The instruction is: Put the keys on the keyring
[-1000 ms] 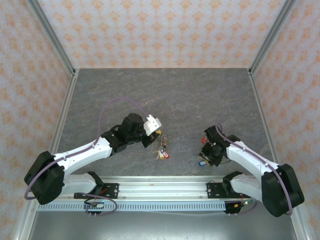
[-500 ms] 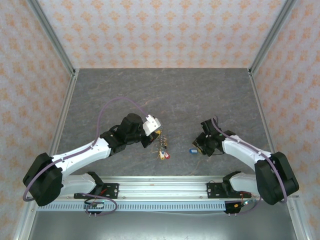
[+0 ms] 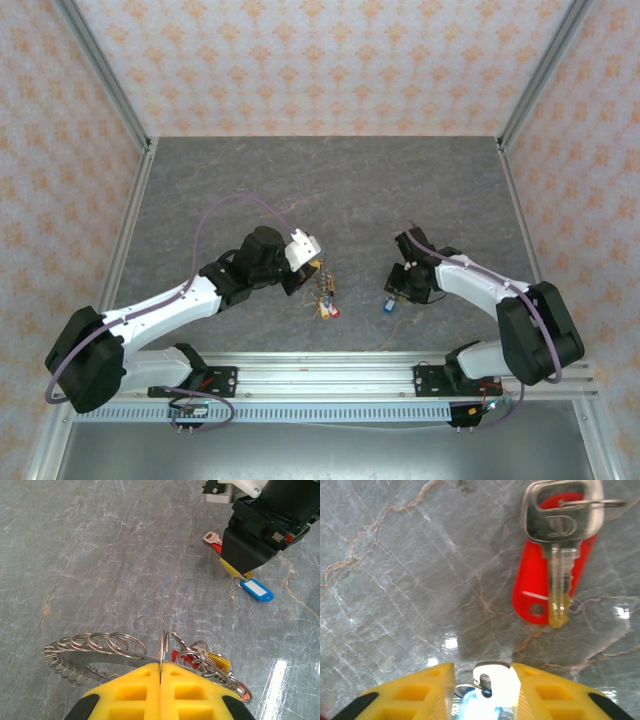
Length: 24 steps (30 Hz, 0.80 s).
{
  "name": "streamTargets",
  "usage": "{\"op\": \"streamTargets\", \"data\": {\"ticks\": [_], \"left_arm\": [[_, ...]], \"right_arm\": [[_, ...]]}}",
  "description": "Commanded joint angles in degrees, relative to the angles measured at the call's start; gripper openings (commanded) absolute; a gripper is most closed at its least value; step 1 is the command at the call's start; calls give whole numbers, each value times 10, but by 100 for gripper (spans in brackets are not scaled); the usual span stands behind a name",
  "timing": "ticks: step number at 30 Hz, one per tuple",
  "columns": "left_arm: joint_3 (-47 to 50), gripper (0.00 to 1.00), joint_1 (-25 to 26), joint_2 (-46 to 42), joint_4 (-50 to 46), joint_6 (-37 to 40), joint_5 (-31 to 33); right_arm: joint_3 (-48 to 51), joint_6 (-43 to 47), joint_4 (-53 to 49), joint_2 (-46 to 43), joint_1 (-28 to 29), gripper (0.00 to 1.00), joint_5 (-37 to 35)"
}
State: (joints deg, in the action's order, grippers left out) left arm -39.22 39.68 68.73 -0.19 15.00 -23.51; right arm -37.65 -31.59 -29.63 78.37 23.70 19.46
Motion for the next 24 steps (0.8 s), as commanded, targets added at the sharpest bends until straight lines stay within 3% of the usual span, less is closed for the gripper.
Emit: {"op": "streamTargets", "data": {"ticks": [1,12,15,18,21,24], "left_arm": [[-23,0,-5,-13,5,3,0],[-23,0,-6,-8,8,1,1],[-29,0,-6,-8,0,4,0],[-26,0,-6,-11,2,4,2],[-29,0,-7,-11,-1,2,6],[-22,0,-8,-18,8,-4,19]], "right_arm": [[-12,54,-36,1,1,29,17],[-9,36,-82,-5,3,18,52],[-21,34,-104,-25,4,24,39],[-34,22,-126,-60,4,25,-32],[-35,-2,-117,-69,8,28,-4],[-35,-12,-125,-68,39,31,-47]]}}
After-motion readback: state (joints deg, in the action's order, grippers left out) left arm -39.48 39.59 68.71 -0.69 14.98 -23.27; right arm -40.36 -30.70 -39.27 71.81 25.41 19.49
